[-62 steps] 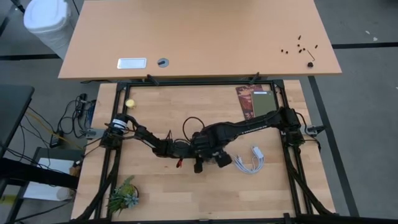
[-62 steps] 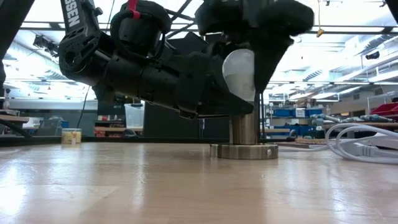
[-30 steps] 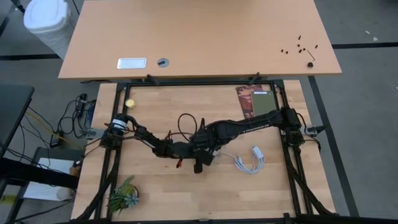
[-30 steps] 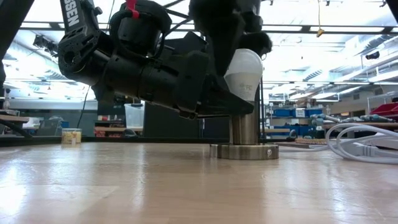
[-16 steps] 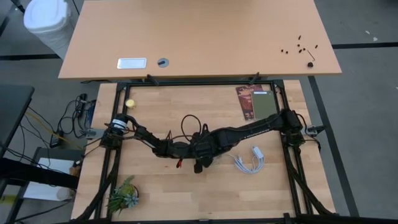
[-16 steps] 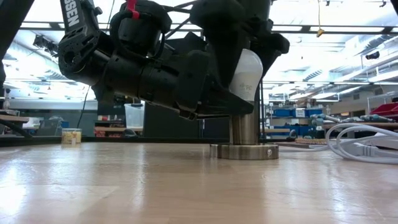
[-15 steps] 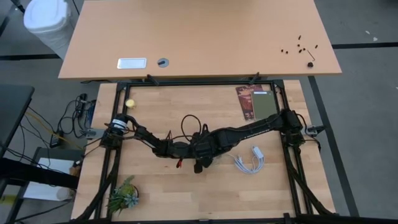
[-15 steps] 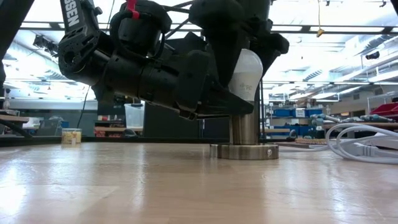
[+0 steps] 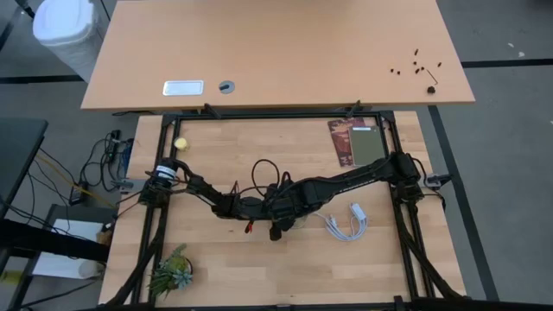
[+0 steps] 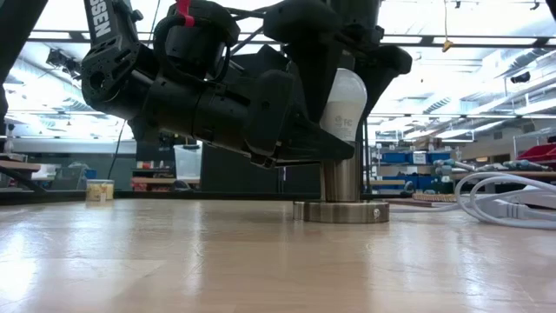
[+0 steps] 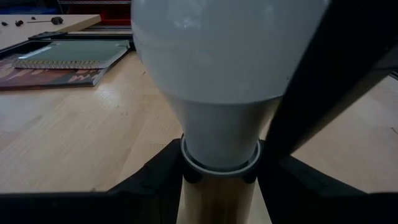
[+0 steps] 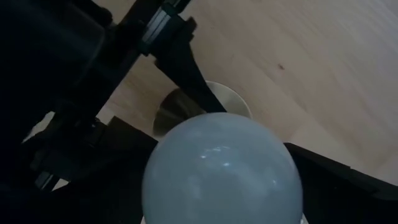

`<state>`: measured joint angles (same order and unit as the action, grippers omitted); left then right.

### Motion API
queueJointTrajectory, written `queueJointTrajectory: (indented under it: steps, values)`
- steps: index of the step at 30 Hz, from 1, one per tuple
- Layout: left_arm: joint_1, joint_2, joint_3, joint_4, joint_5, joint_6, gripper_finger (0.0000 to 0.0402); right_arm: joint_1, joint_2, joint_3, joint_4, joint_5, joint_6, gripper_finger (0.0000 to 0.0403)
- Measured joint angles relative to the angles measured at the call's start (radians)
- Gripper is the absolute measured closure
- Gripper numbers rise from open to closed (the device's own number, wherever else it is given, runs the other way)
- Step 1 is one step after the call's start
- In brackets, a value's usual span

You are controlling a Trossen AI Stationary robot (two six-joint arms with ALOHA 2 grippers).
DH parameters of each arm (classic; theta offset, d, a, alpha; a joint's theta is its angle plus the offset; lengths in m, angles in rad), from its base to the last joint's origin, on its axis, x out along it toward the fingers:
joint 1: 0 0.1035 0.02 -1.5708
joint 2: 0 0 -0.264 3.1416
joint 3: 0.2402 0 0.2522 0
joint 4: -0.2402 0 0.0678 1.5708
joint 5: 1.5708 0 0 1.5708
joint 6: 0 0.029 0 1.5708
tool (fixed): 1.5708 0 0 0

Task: Screw lightbulb
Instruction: Remove the light bulb from the lamp

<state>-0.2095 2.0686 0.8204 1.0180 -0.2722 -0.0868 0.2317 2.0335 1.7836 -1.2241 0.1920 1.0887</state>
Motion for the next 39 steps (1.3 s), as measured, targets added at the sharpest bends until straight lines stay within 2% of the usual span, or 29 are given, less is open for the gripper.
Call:
queueJointTrajectory:
  steps: [3, 11, 16, 21, 27, 39]
  values:
    - [0.0, 0.0, 0.0, 0.002, 0.0, 0.0, 0.0221, 0.0, 0.0, 0.0, -0.004, -0.001, 0.02, 0.0065]
    - [-0.001, 0.001, 0.0, 0.006, 0.0, 0.0, 0.0221, 0.0, 0.0, 0.0, -0.001, -0.003, 0.045, 0.012]
    - [-0.001, 0.001, 0.0, 0.007, 0.0, 0.0, 0.0221, 0.0, 0.0, 0.0, 0.0, -0.02, -0.053, 0.0132]
    - [-0.001, 0.001, 0.0, 0.008, 0.001, 0.0, 0.0221, 0.0, 0.0, 0.0, 0.001, -0.051, -0.347, 0.012]
    - [-0.002, 0.001, 0.0, 0.007, 0.005, 0.002, 0.0221, -0.001, 0.0, 0.002, 0.0, -0.102, -0.787, 0.0121]
    - [-0.002, 0.001, 0.0, 0.008, 0.004, 0.005, 0.0221, -0.001, 0.0, 0.002, -0.003, -0.1, -1.688, 0.012]
